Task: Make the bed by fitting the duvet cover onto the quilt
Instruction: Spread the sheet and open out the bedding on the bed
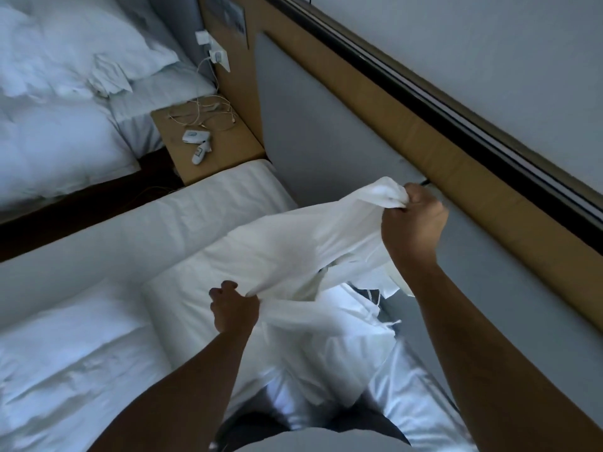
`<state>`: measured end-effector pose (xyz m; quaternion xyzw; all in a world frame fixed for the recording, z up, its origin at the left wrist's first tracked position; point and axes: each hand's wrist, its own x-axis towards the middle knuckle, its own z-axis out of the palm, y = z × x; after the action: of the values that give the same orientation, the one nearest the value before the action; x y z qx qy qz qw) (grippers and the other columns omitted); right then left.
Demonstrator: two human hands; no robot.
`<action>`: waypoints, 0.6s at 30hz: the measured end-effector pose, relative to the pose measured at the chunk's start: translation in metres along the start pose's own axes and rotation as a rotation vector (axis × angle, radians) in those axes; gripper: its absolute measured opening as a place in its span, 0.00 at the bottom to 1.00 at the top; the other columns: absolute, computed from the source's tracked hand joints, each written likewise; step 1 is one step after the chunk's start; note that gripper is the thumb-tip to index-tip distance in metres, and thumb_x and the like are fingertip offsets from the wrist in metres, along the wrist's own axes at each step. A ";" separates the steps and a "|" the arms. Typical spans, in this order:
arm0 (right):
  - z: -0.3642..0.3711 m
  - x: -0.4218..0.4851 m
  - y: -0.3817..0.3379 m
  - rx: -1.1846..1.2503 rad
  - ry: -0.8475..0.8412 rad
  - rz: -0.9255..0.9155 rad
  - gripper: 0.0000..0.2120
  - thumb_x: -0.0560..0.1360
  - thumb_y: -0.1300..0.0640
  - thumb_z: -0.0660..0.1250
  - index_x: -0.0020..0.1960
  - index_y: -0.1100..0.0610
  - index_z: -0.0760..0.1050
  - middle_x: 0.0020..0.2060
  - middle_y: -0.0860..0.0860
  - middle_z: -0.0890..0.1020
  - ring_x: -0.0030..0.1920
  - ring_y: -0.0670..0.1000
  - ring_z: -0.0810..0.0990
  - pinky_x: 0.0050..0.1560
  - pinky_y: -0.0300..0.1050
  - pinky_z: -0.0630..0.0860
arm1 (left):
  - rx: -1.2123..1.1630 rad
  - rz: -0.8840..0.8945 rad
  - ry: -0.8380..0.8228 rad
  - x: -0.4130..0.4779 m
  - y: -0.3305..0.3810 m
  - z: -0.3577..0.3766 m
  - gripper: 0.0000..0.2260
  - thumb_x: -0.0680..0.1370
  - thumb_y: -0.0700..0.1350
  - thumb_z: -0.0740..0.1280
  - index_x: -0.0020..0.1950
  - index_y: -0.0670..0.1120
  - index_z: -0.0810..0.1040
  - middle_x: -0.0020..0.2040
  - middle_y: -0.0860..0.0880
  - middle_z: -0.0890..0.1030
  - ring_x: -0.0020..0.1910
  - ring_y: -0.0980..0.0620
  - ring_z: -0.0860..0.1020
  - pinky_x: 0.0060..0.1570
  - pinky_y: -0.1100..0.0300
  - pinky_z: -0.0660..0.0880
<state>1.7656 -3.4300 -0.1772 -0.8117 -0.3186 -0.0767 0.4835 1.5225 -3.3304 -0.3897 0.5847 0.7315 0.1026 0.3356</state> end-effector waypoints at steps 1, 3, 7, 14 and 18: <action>0.001 0.000 0.003 0.027 0.001 0.010 0.04 0.60 0.66 0.53 0.29 0.61 0.58 0.26 0.54 0.61 0.28 0.52 0.56 0.28 0.44 0.51 | -0.037 -0.090 -0.013 0.000 -0.001 0.003 0.21 0.74 0.45 0.72 0.66 0.44 0.72 0.65 0.41 0.70 0.60 0.37 0.76 0.56 0.46 0.77; 0.003 0.003 0.009 0.074 0.003 0.063 0.05 0.62 0.70 0.55 0.29 0.66 0.60 0.32 0.59 0.67 0.30 0.58 0.62 0.29 0.46 0.54 | -0.185 -0.249 -0.083 -0.007 0.007 0.006 0.22 0.77 0.46 0.70 0.67 0.38 0.71 0.62 0.37 0.75 0.58 0.35 0.78 0.59 0.46 0.78; -0.005 0.022 0.019 0.175 -0.031 0.030 0.07 0.70 0.71 0.61 0.37 0.63 0.74 0.48 0.50 0.75 0.39 0.42 0.74 0.41 0.34 0.70 | -0.236 -0.098 -0.186 -0.004 0.059 -0.009 0.26 0.80 0.53 0.68 0.74 0.42 0.68 0.71 0.45 0.75 0.71 0.46 0.73 0.69 0.56 0.70; 0.011 0.033 0.003 0.161 -0.507 -0.055 0.11 0.64 0.44 0.66 0.43 0.47 0.73 0.33 0.42 0.76 0.33 0.38 0.75 0.31 0.32 0.68 | -0.731 0.307 -0.166 -0.005 0.246 -0.122 0.11 0.79 0.34 0.60 0.45 0.48 0.78 0.45 0.45 0.78 0.43 0.48 0.76 0.42 0.58 0.74; 0.043 0.031 -0.023 0.061 -0.823 -0.089 0.38 0.63 0.36 0.74 0.69 0.49 0.71 0.47 0.43 0.82 0.46 0.43 0.81 0.47 0.37 0.77 | -0.176 1.074 -0.297 -0.044 0.286 -0.161 0.12 0.65 0.36 0.71 0.44 0.50 0.77 0.38 0.58 0.78 0.36 0.62 0.76 0.33 0.70 0.70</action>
<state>1.7691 -3.3725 -0.1695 -0.7454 -0.5223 0.2426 0.3356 1.6528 -3.2478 -0.0969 0.8528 0.2649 0.2363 0.3831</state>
